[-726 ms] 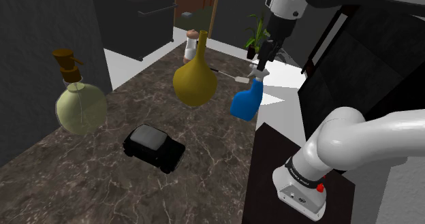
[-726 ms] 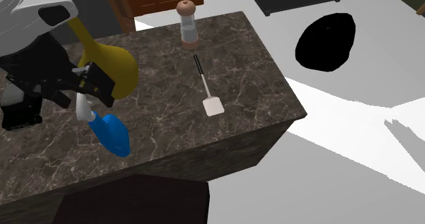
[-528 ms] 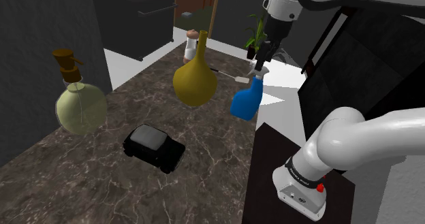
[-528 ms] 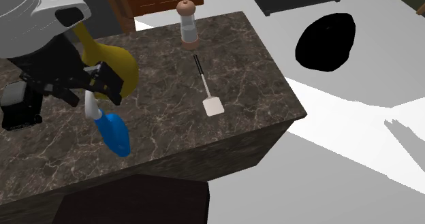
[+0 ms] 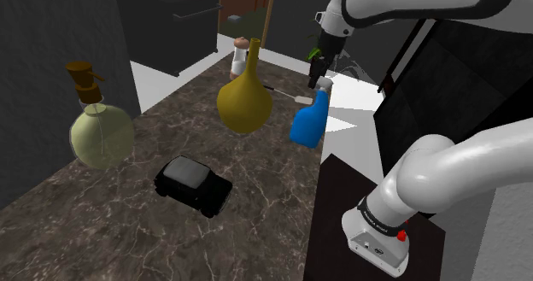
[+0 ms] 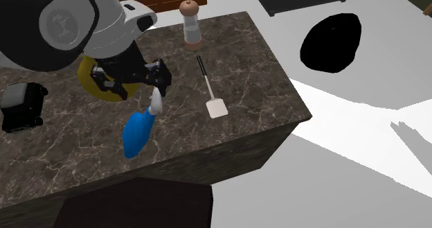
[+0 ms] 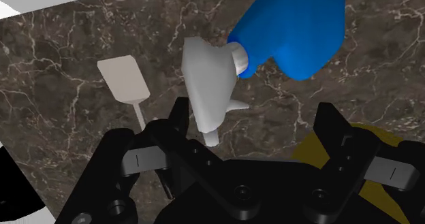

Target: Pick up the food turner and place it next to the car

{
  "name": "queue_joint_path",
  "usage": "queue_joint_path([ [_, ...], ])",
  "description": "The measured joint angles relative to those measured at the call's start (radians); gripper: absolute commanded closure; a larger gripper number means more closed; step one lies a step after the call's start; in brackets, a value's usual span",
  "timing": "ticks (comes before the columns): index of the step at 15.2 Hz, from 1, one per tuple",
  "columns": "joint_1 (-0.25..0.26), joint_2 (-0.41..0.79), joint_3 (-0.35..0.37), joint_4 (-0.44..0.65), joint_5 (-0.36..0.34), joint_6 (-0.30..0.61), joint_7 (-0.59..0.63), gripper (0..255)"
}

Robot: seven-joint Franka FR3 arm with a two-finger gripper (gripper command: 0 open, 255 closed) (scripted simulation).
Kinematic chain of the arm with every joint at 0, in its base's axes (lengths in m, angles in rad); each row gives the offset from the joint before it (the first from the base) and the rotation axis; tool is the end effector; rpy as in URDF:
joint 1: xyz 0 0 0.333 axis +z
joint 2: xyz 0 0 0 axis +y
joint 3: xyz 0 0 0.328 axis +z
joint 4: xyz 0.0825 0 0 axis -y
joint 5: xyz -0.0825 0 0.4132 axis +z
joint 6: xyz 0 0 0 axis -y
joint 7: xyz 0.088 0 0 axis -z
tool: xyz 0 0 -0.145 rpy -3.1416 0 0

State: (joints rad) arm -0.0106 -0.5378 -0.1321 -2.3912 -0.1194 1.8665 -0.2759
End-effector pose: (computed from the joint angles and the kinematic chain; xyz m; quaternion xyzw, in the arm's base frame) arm 0.4073 -0.0741 0.4751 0.9954 0.0926 0.0004 0.0240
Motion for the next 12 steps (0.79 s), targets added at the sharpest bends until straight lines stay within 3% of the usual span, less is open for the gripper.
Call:
queue_joint_path([
  [6, 0.001, 0.202, -0.098, 0.069, 0.014, 0.155, -0.158, 0],
  [12, 0.007, 0.425, -0.168, 0.181, 0.091, 0.276, -0.325, 0],
])
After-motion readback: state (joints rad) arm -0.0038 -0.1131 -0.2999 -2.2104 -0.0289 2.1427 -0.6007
